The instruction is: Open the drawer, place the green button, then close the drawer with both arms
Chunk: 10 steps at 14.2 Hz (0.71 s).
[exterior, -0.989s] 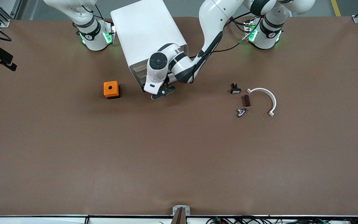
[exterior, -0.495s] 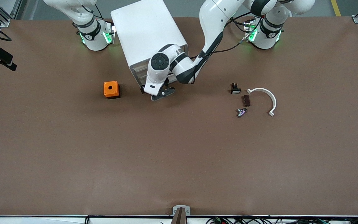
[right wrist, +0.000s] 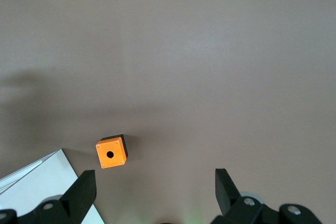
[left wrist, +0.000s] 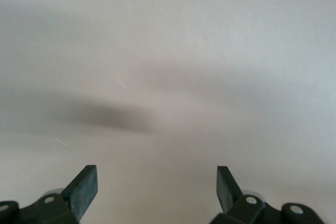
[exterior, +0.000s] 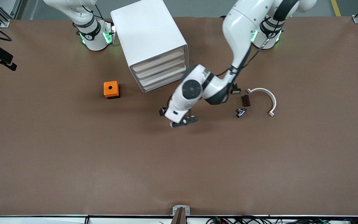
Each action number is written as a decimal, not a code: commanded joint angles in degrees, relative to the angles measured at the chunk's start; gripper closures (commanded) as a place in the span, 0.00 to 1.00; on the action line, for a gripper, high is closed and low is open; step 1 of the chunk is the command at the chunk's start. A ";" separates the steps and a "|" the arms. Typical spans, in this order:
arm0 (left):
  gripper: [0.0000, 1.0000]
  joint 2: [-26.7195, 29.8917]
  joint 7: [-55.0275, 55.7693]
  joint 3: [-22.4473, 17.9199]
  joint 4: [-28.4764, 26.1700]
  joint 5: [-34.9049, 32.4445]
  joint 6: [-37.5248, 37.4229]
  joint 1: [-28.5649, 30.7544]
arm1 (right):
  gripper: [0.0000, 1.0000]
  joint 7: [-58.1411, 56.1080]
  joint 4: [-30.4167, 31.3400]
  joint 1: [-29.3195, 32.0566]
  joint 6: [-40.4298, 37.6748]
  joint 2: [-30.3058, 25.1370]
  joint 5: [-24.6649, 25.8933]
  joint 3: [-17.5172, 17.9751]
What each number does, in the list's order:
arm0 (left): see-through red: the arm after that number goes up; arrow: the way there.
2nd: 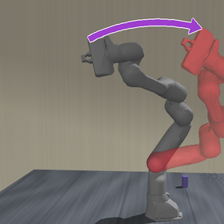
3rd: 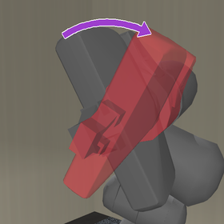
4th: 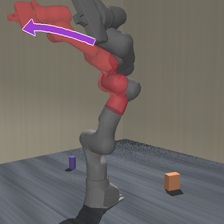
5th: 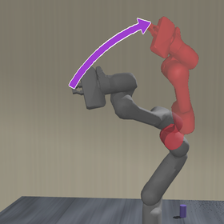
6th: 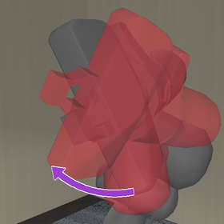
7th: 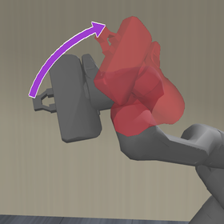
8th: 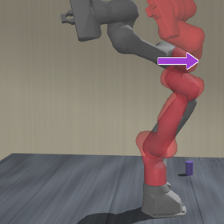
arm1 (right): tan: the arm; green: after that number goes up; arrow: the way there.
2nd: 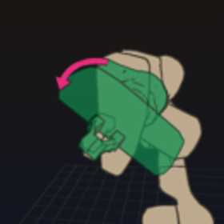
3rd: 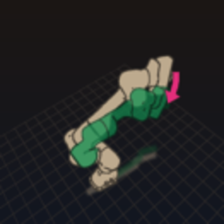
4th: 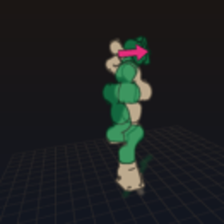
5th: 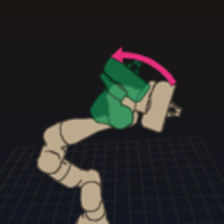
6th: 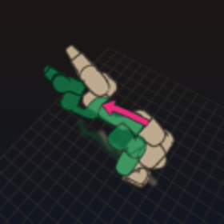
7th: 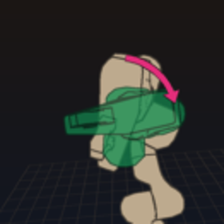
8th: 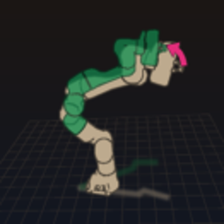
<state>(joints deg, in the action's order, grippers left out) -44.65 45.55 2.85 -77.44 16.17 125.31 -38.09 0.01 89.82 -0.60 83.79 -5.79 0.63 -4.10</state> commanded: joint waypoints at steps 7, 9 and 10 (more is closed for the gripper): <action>0.00 7.29 -15.91 0.58 -0.96 -13.62 -9.64 13.20 | 0.00 -0.62 -0.17 1.12 -0.47 -0.27 0.24 0.85; 0.00 8.26 -22.67 0.49 -1.04 -13.62 -12.10 16.63 | 0.00 -0.62 -0.17 1.03 -0.47 -0.27 0.24 0.85; 0.00 8.53 -25.92 0.32 -1.22 -13.62 -12.72 17.95 | 0.00 -0.62 -0.17 1.03 -0.47 -0.27 0.24 0.85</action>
<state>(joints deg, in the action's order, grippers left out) -37.97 25.19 2.77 -77.35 3.52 114.62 -22.91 0.01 89.82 -0.59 83.78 -5.79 0.63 -4.10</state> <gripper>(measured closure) 0.000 0.000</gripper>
